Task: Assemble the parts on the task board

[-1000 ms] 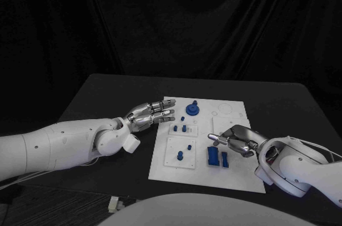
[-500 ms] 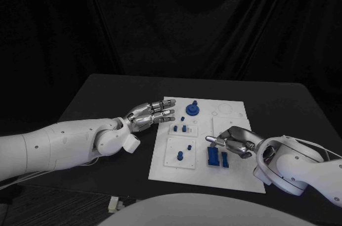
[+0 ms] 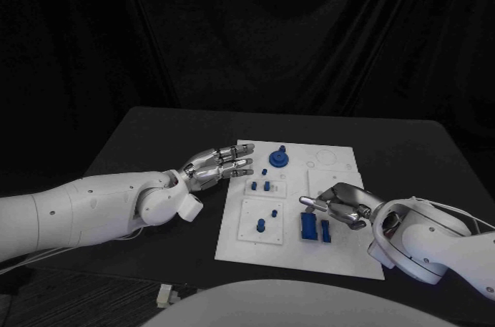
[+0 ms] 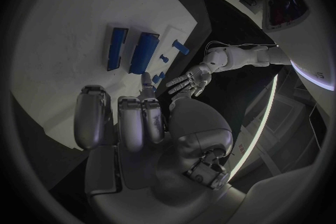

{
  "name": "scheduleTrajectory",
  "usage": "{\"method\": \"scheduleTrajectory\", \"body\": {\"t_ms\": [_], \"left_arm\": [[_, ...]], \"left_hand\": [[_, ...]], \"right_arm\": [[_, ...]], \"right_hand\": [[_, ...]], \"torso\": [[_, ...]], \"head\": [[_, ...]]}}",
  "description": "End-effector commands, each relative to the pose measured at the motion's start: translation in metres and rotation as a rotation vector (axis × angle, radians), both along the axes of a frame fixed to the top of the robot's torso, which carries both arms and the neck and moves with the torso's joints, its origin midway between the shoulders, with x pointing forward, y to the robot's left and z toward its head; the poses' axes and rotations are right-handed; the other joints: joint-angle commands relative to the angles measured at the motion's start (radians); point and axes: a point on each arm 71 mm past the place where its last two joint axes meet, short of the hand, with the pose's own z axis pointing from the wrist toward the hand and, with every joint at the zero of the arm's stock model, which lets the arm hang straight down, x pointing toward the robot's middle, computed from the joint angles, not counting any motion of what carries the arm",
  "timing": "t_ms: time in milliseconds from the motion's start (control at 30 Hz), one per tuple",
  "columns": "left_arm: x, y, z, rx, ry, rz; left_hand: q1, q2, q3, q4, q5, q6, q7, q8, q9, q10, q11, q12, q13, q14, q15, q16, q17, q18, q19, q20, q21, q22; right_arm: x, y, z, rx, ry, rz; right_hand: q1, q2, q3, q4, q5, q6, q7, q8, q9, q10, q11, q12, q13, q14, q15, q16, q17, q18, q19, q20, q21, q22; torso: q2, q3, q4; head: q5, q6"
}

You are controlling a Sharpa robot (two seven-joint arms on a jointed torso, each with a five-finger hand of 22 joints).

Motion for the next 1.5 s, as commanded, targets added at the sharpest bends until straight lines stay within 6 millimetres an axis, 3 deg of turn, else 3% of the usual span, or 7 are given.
{"method": "scheduleTrajectory", "body": {"t_ms": [33, 533, 733, 1000, 1033, 1233, 1500], "left_arm": [[-0.001, 0.002, 0.006, -0.046, -0.047, 0.021], [-0.007, 0.02, 0.06, -0.05, -0.299, 0.119], [0.001, 0.011, 0.073, -0.049, -0.36, 0.144], [0.007, 0.004, 0.075, -0.055, -0.394, 0.171], [0.006, 0.001, 0.064, 0.012, -0.263, 0.106], [0.008, -0.002, 0.065, 0.023, -0.267, 0.133], [0.021, -0.015, 0.07, 0.077, -0.275, 0.279]], "left_hand": [[-0.013, -0.002, 0.005, 0.0, 0.004, 0.015, 0.001, 0.005, 0.002, 0.008, 0.008, 0.009, 0.003, 0.005, 0.012, 0.007, 0.002, -0.013, 0.011, 0.0, 0.006, 0.004], [-0.066, -0.042, -0.057, 0.114, -0.051, 0.137, 0.012, 0.019, 0.01, 0.103, 0.005, 0.046, 0.013, 0.039, -0.034, 0.025, 0.005, 0.05, 0.004, -0.012, 0.008, -0.014], [-0.2, -0.02, -0.161, 0.185, -0.279, 0.109, 0.01, 0.006, 0.006, 0.011, -0.076, -0.002, -0.001, -0.086, -0.171, -0.088, -0.021, 0.071, -0.109, -0.138, -0.05, -0.116], [-0.292, -0.014, -0.214, 0.186, -0.412, 0.003, -0.073, -0.004, -0.003, -0.082, -0.185, -0.043, -0.017, -0.094, -0.199, -0.099, -0.025, 0.051, -0.127, -0.182, -0.06, -0.146], [-0.676, -0.079, -0.118, 0.099, -0.455, -0.084, -0.073, -0.036, -0.036, -0.106, -0.145, -0.053, -0.025, -0.094, -0.229, -0.099, -0.025, 0.02, -0.134, -0.212, -0.066, -0.164], [-0.83, -0.103, -0.086, 0.066, -0.475, -0.118, -0.073, -0.036, -0.036, -0.106, -0.145, -0.053, -0.025, -0.094, -0.229, -0.099, -0.025, 0.002, -0.134, -0.218, -0.066, -0.164], [-1.056, -0.14, -0.033, 0.014, -0.564, -0.169, -0.073, -0.036, -0.036, -0.106, -0.145, -0.053, -0.025, -0.094, -0.229, -0.099, -0.025, -0.02, -0.134, -0.294, -0.066, -0.164]], "right_arm": [[-0.001, -0.001, 0.008, 0.09, -0.084, -0.022], [0.044, -0.033, 0.105, 0.618, -0.362, -0.261], [0.055, -0.04, 0.113, 0.747, -0.383, -0.286], [0.055, -0.045, 0.098, 0.828, -0.332, -0.294], [0.055, -0.044, 0.097, 0.737, -0.339, -0.292], [0.06, -0.04, 0.094, 0.758, -0.331, -0.325], [0.083, -0.021, 0.075, 0.865, -0.276, -0.505]], "right_hand": [[-0.001, -0.002, -0.01, -0.002, 0.003, 0.011, -0.003, 0.007, -0.002, 0.104, 0.004, 0.004, 0.263, 0.084, 0.004, -0.007, 0.164, -0.005, 0.013, 0.008, -0.005, 0.198], [0.031, -0.02, -0.044, -0.001, 0.024, 0.091, -0.01, 0.04, -0.054, -0.158, -0.002, -0.806, -0.406, -0.17, 0.007, -0.753, -0.761, 0.13, -0.33, 0.016, -0.866, -0.151], [0.062, -0.046, -0.04, -0.002, 0.024, 0.037, 0.018, 0.01, -0.088, -0.491, 0.136, -1.308, -0.795, -0.437, 0.187, -1.298, -1.017, 0.098, -0.537, 0.155, -1.239, -0.481], [0.084, -0.077, 0.003, 0.0, 0.006, -0.258, -0.107, -0.035, -0.1, -0.995, 0.134, -1.436, -1.084, -1.204, 0.207, -1.502, -1.271, 0.105, -1.382, 0.21, -1.346, -1.157], [-0.206, -0.134, 0.125, -0.088, -0.072, -0.459, -0.101, -0.102, -0.162, -1.128, 0.091, -1.476, -1.146, -1.268, 0.166, -1.542, -1.307, 0.052, -1.393, 0.135, -1.366, -1.187], [-0.62, -0.281, 0.307, -0.216, -0.072, -0.775, -0.101, -0.102, -0.162, -1.344, -0.016, -1.567, -1.308, -1.396, 0.068, -1.542, -1.307, -0.054, -1.467, -0.04, -1.366, -1.307], [-0.878, -0.281, 0.413, -0.291, -0.072, -0.958, -0.101, -0.102, -0.162, -1.466, -0.016, -1.567, -1.308, -1.467, 0.068, -1.542, -1.307, -0.054, -1.467, -0.04, -1.366, -1.307]], "torso": [[0.0, -0.0003, -0.0006], [-0.007, -0.0019, -0.0046], [-0.014, -0.0028, -0.0114], [-0.019, -0.0011, -0.0146], [-0.017, -0.0024, -0.0129], [-0.017, -0.0026, -0.012], [-0.018, -0.0035, -0.0069]], "head": [[-0.003, 0.0], [-0.012, 0.0], [-0.007, 0.0], [-0.004, 0.0], [-0.005, 0.0], [-0.014, 0.018], [-0.06, 0.111]]}}
